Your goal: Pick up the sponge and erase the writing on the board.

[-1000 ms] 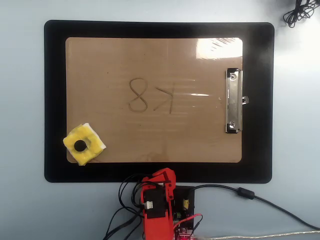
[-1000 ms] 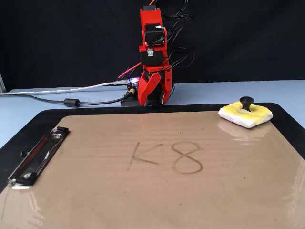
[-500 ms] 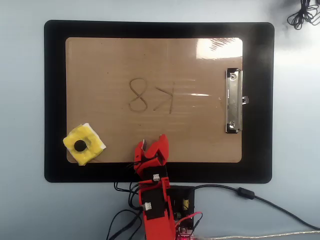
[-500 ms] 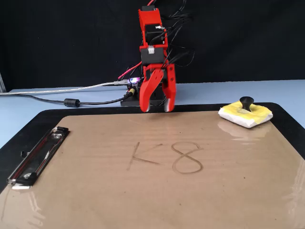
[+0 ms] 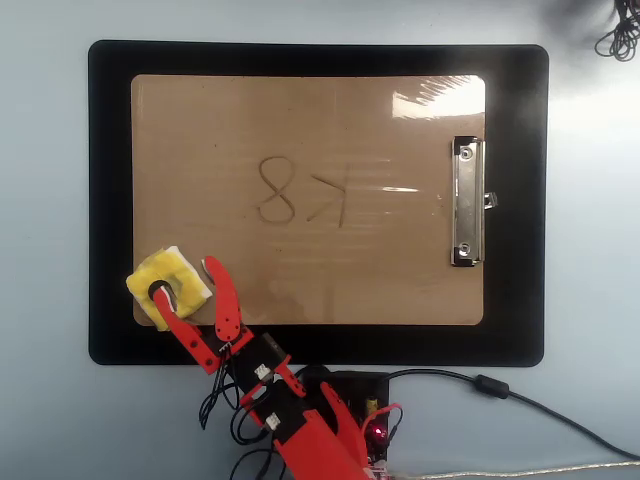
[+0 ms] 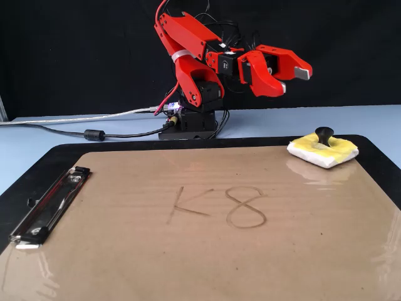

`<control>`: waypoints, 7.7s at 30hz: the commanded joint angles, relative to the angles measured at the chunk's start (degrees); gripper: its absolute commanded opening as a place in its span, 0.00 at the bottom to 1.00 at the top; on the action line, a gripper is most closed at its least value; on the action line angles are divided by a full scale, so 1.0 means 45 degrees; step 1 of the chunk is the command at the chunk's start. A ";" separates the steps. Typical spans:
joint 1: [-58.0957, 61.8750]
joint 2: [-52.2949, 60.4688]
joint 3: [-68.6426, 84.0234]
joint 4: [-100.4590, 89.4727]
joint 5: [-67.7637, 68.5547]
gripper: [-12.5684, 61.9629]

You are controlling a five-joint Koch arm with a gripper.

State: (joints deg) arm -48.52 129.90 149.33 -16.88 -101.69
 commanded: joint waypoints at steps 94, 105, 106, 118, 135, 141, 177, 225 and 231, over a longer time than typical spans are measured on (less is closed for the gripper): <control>0.1133 -0.9648 -0.0156 -0.8145 0.3887 0.07; 0.7910 -0.6680 0.0039 -0.3867 0.5020 0.07; 0.8613 -0.6699 -0.0566 -0.3027 0.5059 0.07; 1.0918 -0.7695 0.0586 -0.4297 0.5371 0.06; 1.0996 -0.8691 0.0605 -0.6523 0.5293 0.06; 1.1289 -1.3301 -0.4648 -0.6504 0.5293 0.06; 0.7773 -1.5000 -0.8223 -0.3457 0.2930 0.06; 0.8516 -1.2305 -0.5312 -0.3125 0.4316 0.06; 0.9688 -1.3066 -0.5859 -0.3301 0.5117 0.06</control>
State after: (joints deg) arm -4.66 66.09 118.39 -31.46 -80.42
